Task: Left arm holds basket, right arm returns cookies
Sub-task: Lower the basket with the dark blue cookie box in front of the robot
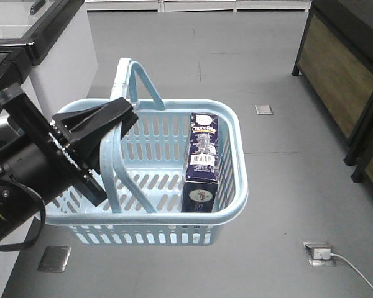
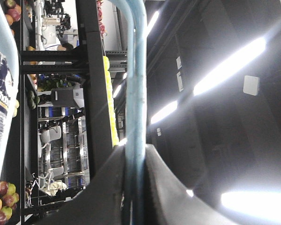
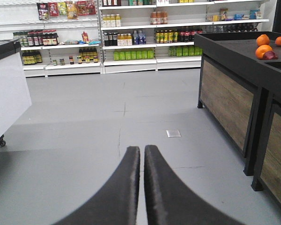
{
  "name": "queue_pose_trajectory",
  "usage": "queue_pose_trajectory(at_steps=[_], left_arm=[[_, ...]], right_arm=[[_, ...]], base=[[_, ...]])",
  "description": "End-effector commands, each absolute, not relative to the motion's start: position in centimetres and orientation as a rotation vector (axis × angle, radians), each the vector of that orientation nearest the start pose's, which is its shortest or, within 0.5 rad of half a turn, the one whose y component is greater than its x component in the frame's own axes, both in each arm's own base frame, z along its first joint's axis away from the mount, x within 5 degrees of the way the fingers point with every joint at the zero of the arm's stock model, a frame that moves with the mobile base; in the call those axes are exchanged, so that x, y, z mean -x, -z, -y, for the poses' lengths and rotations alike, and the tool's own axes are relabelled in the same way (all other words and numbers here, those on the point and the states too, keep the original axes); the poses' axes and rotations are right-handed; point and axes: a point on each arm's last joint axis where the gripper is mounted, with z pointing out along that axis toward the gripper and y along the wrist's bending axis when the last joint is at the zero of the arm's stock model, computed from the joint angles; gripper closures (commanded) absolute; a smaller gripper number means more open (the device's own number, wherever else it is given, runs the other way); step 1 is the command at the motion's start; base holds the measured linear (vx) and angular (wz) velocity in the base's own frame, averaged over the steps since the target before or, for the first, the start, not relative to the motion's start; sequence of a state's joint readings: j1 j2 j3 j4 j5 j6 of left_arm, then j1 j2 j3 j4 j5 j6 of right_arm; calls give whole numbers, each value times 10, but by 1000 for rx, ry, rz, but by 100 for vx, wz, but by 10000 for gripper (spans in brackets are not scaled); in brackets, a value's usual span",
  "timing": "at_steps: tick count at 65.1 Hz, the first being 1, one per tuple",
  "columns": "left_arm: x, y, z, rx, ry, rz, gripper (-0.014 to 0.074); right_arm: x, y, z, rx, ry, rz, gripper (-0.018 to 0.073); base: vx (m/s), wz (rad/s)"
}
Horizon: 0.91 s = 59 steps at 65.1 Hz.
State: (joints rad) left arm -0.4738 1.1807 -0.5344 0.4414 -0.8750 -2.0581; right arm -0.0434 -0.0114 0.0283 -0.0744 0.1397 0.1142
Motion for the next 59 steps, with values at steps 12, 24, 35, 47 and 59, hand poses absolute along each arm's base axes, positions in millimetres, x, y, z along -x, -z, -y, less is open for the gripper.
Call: queue_pose_trajectory(at_steps=[12, 24, 35, 47, 59], left_arm=[[-174, -309, 122, 643, 2174, -1338, 599], [-163, -307, 116, 644, 2153, -1348, 599], [-155, -303, 111, 644, 2155, -1345, 599], [-150, -305, 111, 617, 2165, -1342, 599], [-148, -304, 112, 592, 2152, -1376, 599]], right_arm=[[-57, -193, 3, -62, 21, -1574, 569], [-57, -193, 3, -62, 21, -1574, 569], [-57, -193, 3, -62, 21, -1574, 569], [-57, -193, 3, -62, 21, -1574, 569], [-57, -193, 3, -62, 21, -1574, 569]], base=[[0, 0], [0, 0], [0, 0], [0, 0], [0, 0]])
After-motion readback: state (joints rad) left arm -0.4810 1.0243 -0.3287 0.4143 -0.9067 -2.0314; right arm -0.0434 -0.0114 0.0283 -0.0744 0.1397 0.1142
